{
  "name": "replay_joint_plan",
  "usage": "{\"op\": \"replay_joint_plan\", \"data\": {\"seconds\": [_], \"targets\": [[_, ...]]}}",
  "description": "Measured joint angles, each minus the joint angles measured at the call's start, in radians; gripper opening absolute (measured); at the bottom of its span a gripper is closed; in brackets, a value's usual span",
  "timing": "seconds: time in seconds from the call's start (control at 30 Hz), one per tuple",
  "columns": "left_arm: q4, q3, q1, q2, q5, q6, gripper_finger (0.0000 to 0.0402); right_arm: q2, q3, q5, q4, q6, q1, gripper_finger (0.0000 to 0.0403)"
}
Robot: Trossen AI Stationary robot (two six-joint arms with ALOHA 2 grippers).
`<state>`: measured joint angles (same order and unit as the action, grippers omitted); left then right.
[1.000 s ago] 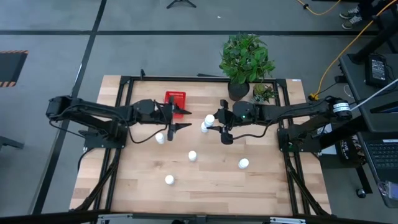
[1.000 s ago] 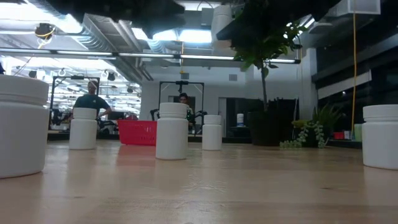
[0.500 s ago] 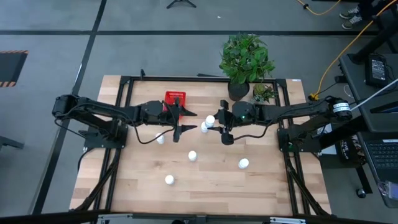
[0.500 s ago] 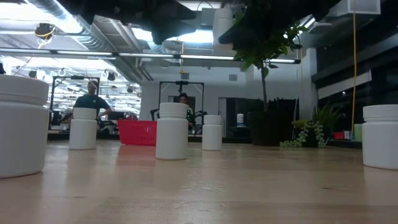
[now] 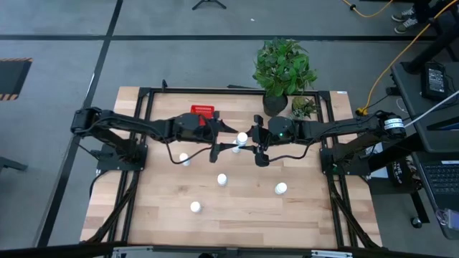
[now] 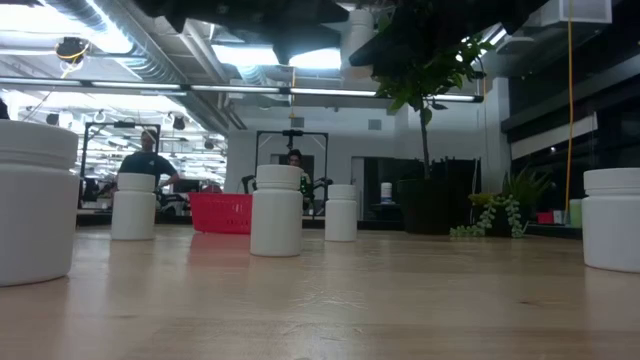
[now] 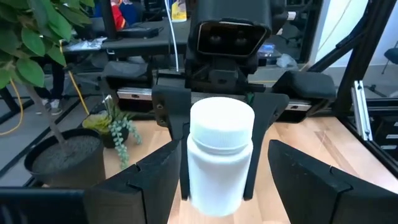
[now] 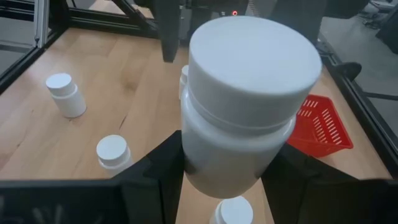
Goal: Pick and place pill bottles into a basket
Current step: Put the white pill bottle into the red bin
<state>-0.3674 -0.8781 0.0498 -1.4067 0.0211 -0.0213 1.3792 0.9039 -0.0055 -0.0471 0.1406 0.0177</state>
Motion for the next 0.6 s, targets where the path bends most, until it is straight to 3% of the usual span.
{"op": "replay_joint_plan", "data": {"seconds": [0.6], "targets": [[-0.003,-0.070,0.013,-0.082,0.006,-0.022,0.0235,0.000,0.000,0.000,0.000,0.004,0.000,0.0169]]}}
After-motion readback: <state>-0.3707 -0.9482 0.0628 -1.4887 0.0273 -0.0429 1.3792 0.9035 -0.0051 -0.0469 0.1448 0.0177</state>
